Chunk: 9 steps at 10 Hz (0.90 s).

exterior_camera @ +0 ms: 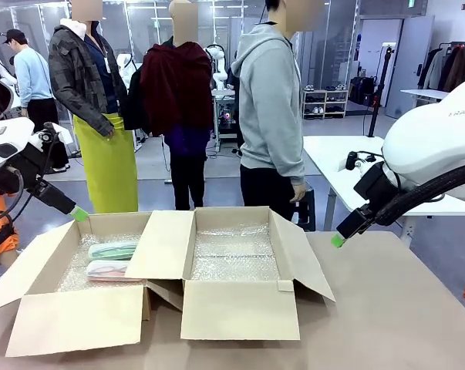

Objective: Pack the glasses set securely to prepare it for shipping.
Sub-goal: Position the Package Box on the left side of the table.

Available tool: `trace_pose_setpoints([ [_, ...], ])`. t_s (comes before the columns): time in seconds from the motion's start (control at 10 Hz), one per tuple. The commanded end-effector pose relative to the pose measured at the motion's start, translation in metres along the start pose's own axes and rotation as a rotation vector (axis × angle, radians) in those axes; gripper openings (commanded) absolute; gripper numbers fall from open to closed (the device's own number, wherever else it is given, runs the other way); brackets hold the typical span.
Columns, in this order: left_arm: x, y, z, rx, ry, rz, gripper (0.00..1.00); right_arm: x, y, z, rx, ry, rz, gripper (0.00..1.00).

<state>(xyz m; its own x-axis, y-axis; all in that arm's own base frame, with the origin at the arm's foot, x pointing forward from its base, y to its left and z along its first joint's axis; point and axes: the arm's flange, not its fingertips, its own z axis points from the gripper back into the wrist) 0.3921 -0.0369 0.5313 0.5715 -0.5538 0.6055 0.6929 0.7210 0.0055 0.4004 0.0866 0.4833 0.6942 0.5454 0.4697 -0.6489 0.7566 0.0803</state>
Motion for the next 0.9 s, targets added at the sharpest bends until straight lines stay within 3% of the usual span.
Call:
trace_pose_setpoints([
  [0.0,0.0017,-0.0005,0.0027,0.021,0.001,0.009,1.0,0.0017,0.0029,0.0012,-0.001,0.012,-0.013,1.0],
  [0.8,0.0017,-0.0005,0.0027,0.021,0.001,0.009,1.0,0.0017,0.0029,0.0012,-0.001,0.012,-0.013,1.0],
])
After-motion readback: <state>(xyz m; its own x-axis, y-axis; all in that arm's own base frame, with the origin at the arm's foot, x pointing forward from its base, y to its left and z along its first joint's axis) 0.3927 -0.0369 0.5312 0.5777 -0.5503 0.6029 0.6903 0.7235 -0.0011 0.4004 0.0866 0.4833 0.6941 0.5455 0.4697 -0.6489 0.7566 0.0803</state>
